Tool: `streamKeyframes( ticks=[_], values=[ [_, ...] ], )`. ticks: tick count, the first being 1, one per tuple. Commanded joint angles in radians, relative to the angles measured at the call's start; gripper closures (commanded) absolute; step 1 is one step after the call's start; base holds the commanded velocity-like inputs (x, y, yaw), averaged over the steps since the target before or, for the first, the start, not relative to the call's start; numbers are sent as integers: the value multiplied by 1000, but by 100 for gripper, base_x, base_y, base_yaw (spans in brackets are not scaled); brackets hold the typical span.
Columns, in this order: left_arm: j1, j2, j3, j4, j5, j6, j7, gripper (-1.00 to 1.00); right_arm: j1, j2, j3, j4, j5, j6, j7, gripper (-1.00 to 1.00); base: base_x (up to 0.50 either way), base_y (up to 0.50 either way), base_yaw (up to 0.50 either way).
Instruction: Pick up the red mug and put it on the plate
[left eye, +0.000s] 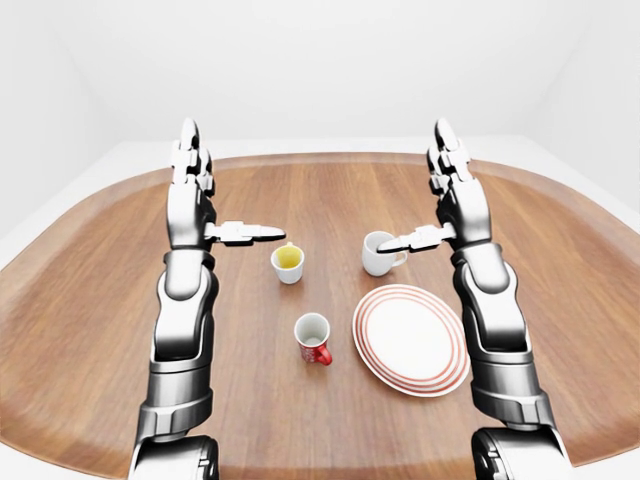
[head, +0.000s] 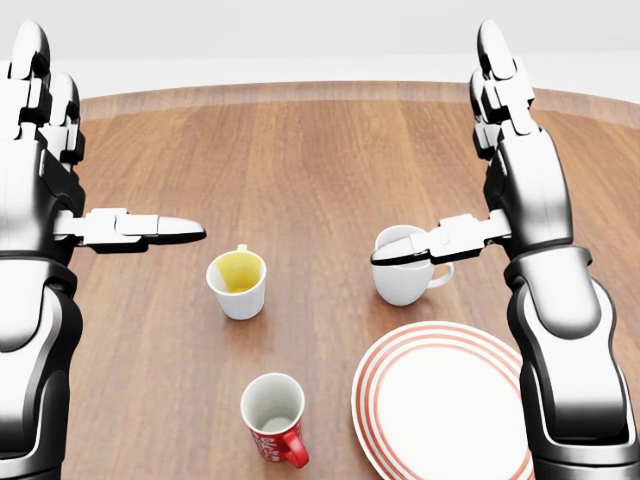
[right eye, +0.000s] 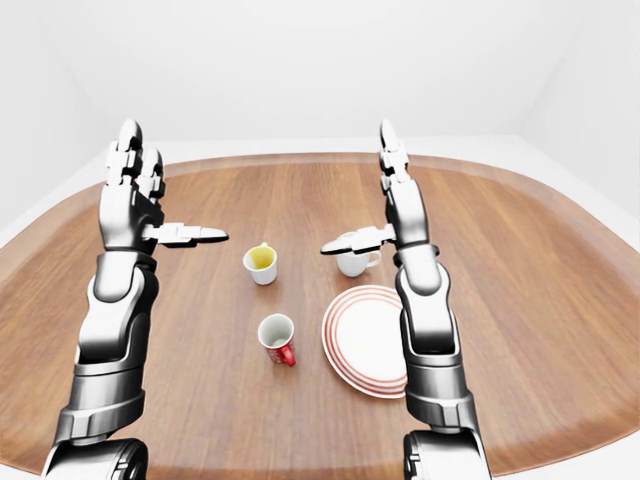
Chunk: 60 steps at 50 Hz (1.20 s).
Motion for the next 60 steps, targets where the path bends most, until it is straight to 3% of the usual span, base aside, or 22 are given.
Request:
streamKeyframes(
  ticks=[1, 10, 25, 60],
  values=[
    [2, 2, 1, 5, -4, 0, 1, -100, -10, -12, 20, -4, -26, 0, 29, -100, 0, 0, 0],
    [6, 4, 5, 9, -8, 0, 0, -100, -72, -29, 52, 155, -162, 0, 101, -100, 0, 0, 0],
    [3, 4, 2, -4, -7, 0, -2, -100, -121, 0, 98, 198, -393, 0, 246, -100, 0, 0, 0],
    [-1, 8, 6, -1, -7, 0, -6, -100, -158, 86, 154, 362, -566, 0, 313, -100, 0, 0, 0]
  ],
)
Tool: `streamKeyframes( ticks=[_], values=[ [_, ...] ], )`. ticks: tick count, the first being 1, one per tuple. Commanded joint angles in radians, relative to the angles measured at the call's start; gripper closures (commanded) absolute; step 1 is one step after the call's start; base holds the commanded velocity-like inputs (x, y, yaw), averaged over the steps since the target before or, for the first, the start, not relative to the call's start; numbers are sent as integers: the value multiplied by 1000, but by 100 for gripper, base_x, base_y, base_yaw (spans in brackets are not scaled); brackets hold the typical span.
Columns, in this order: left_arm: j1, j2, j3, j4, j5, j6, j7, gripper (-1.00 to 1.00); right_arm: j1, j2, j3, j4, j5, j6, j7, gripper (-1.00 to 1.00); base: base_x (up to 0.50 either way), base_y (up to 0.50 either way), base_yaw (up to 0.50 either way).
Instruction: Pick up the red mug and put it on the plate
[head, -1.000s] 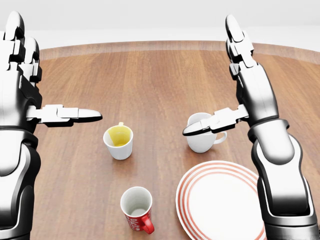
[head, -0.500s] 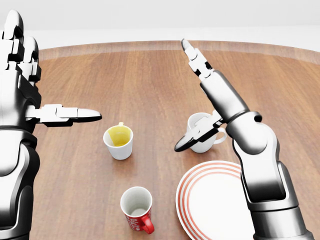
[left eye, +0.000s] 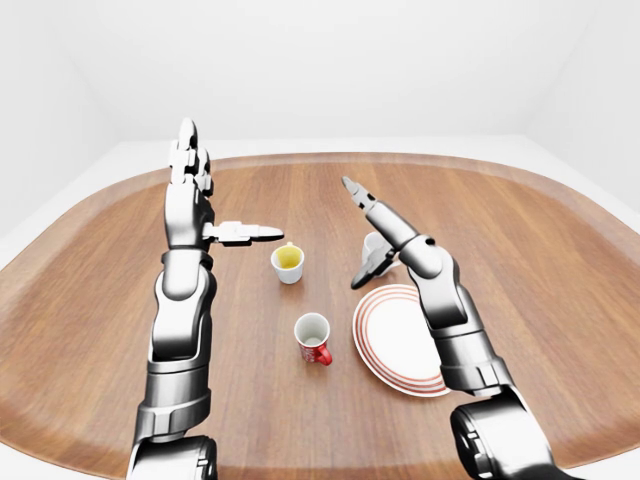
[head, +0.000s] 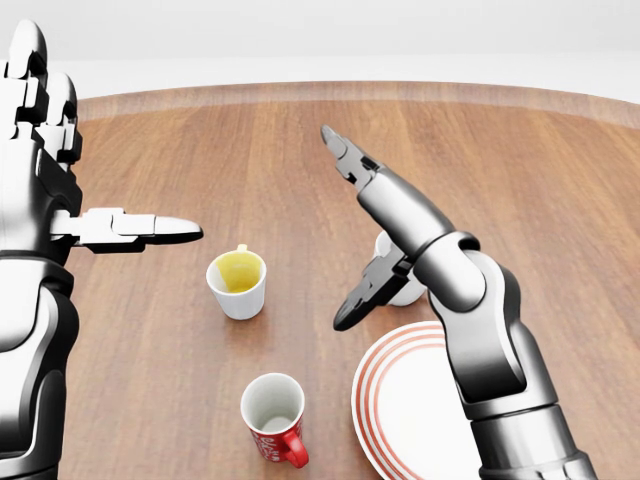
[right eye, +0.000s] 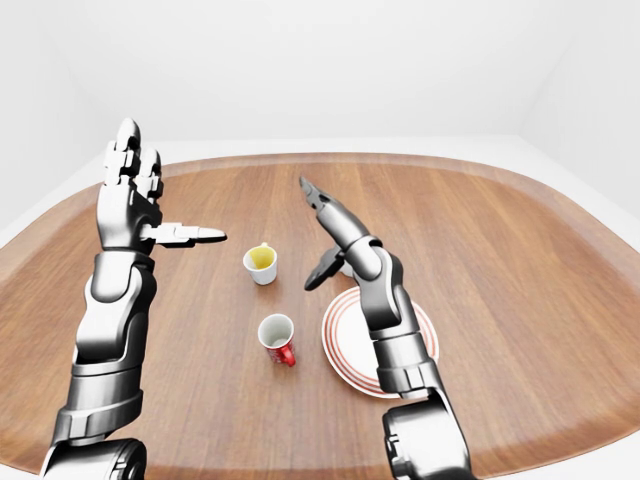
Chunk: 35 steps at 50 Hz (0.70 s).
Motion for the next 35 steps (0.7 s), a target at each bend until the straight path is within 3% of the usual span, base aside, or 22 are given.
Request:
streamKeyframes(
  ticks=[1, 35],
  values=[
    [-1, 1, 1, -3, -1, 0, 0, -100, -13, 29, 18, 55, -44, 0, 13, -100, 0, 0, 0],
    [23, 12, 16, 22, -19, 0, -9, -100, -35, 107, 66, 303, -80, 0, -61, -100, 0, 0, 0]
  ],
)
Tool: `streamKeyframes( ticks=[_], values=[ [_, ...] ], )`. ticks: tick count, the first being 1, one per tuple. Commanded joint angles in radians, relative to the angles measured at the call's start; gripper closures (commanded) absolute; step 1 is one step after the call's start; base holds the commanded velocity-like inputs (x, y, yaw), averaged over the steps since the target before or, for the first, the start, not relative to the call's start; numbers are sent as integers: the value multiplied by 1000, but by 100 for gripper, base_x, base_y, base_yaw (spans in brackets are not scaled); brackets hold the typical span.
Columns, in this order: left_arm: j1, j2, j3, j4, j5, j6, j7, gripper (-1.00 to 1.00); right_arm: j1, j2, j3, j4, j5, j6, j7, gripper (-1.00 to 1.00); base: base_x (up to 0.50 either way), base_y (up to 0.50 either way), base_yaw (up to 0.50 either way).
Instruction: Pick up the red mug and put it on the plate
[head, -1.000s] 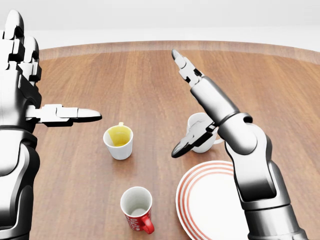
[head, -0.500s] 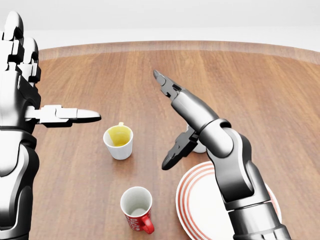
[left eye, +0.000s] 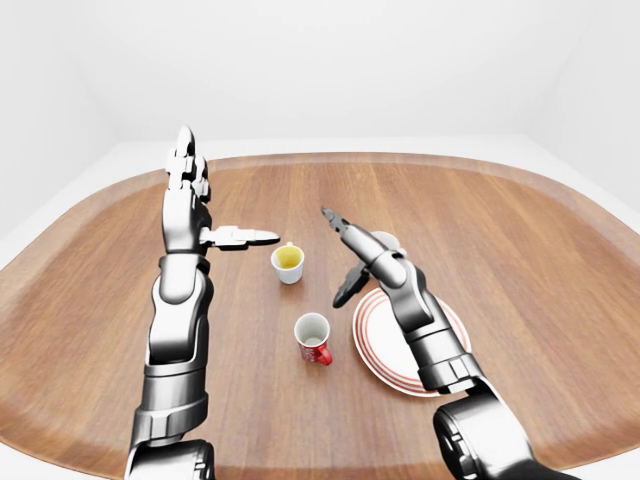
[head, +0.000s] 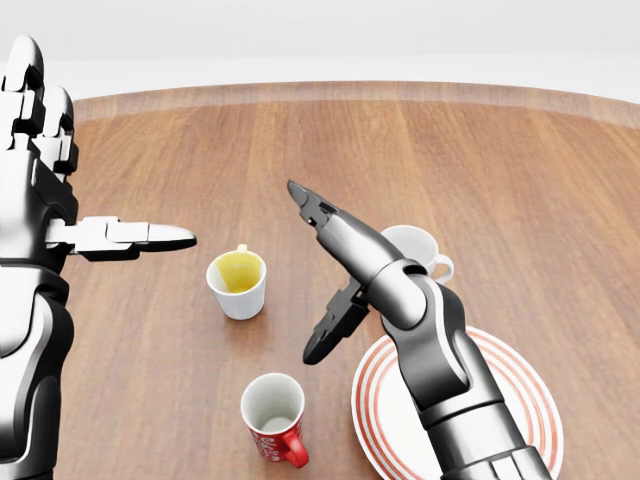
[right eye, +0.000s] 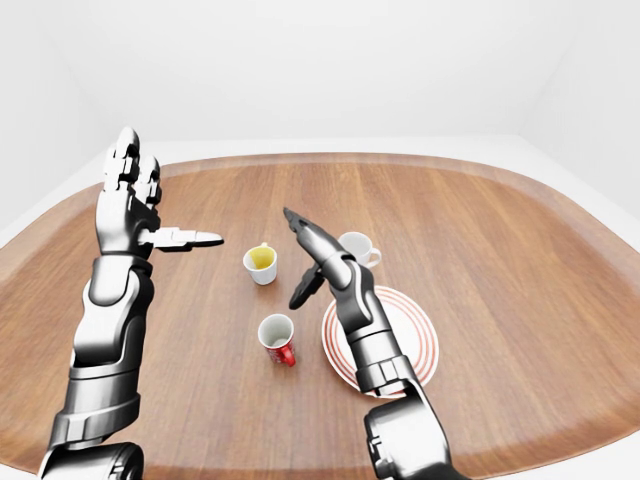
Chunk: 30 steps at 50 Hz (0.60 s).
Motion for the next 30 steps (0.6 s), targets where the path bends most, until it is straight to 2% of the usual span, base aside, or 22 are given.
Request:
streamKeyframes(
  ticks=[1, 30],
  values=[
    [2, 5, 4, 11, -5, 0, -2, -100, 0, 15, 11, 80, -18, 0, -21, -100, 0, 0, 0],
    [-6, 11, 10, -2, -23, 0, 3, -100, -17, 65, 35, 234, -45, 0, -64, -100, 0, 0, 0]
  ],
)
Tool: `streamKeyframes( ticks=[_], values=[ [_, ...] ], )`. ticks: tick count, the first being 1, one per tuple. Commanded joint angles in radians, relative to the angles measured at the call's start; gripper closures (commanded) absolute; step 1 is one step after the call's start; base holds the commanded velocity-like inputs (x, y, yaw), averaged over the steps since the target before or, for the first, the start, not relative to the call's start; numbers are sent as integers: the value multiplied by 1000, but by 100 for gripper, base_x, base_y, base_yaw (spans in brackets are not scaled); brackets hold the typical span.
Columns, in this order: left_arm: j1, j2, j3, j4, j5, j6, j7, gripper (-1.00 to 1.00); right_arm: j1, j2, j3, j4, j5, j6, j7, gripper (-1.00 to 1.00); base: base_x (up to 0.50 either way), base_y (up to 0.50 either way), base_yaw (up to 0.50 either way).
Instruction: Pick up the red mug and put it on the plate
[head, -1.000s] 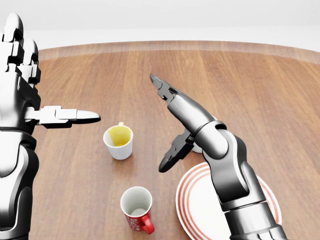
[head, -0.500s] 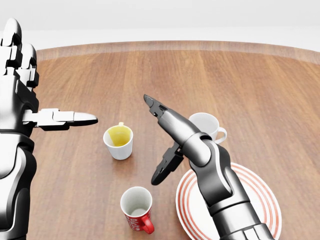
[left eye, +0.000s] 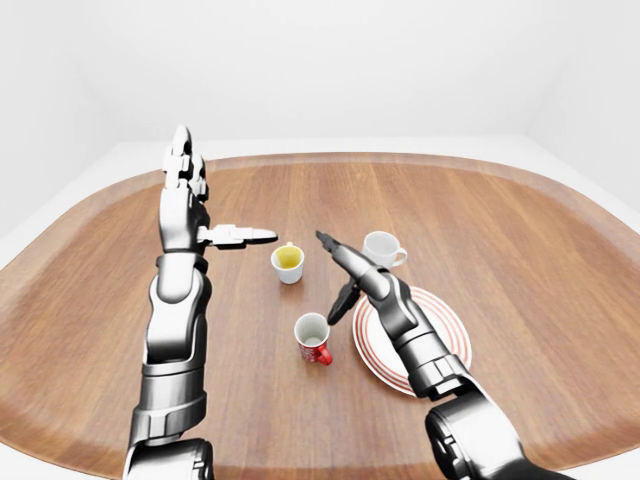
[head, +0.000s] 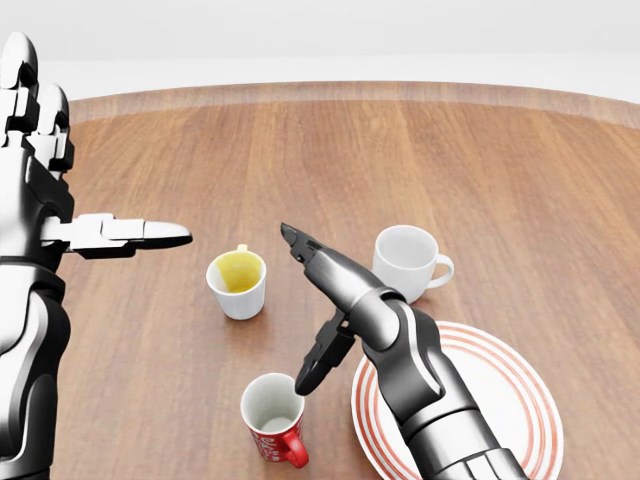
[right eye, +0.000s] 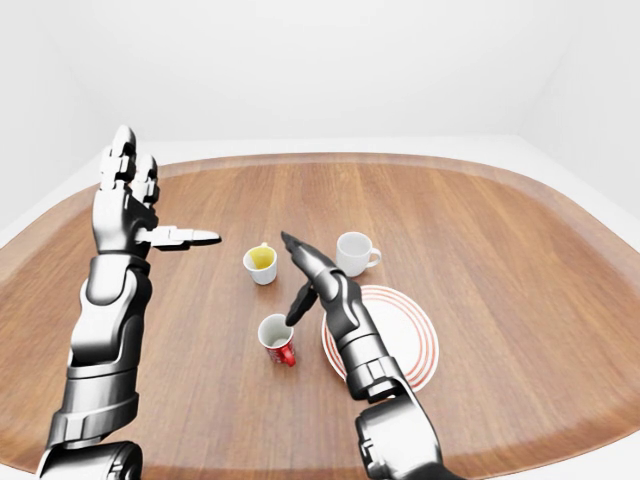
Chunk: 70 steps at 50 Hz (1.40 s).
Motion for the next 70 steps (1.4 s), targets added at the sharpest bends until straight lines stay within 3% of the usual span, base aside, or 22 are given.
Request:
streamKeyframes(
  ticks=[1, 27, 70],
  values=[
    [0, 4, 3, -8, -10, 0, 2, -100, -9, 23, 9, 47, -6, 0, -13, -100, 0, 0, 0],
    [-3, 5, -1, -1, -7, 0, 1, -100, -39, 62, 25, 301, -20, 0, -83, -100, 0, 0, 0],
    [5, 13, 13, 1, -22, 0, -1, -100, -104, 133, 35, 511, -36, 0, -145, -100, 0, 0, 0]
  ],
)
